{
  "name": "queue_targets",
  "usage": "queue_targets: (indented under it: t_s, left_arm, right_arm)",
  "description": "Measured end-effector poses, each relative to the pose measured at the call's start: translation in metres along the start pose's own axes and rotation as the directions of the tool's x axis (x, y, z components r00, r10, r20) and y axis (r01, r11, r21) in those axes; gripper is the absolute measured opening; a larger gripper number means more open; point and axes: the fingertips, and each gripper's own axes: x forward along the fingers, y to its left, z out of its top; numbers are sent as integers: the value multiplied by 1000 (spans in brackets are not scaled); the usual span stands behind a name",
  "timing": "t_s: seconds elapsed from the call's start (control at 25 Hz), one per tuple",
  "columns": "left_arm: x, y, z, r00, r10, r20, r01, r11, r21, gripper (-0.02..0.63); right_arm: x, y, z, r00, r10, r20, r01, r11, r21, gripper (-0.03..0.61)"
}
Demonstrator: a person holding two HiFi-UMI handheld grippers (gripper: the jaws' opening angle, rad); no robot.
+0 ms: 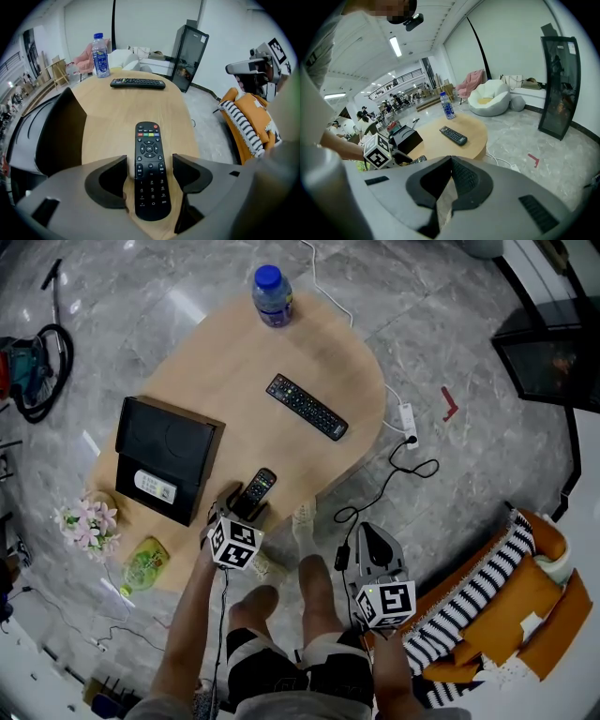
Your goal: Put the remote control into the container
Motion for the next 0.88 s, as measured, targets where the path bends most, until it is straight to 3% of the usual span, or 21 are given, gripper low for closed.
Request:
queue_targets:
  t_s: [0.2, 0.48, 0.88]
  left_arm:
    - [-1, 3, 1, 999, 32, -13, -32, 999, 7, 215]
    - [-1, 1, 4, 1000, 31, -6, -31, 1000, -4, 202]
    - [-20, 6, 14, 999, 30, 43, -26, 996, -81, 199]
  right_arm:
    - [2, -1, 1, 1000, 4, -2, -4, 1000, -2, 11]
    - [3, -1, 4, 1000, 7, 2, -7, 1000, -11, 11]
    - [3, 8, 15, 1000, 26, 3, -26, 999, -31, 11]
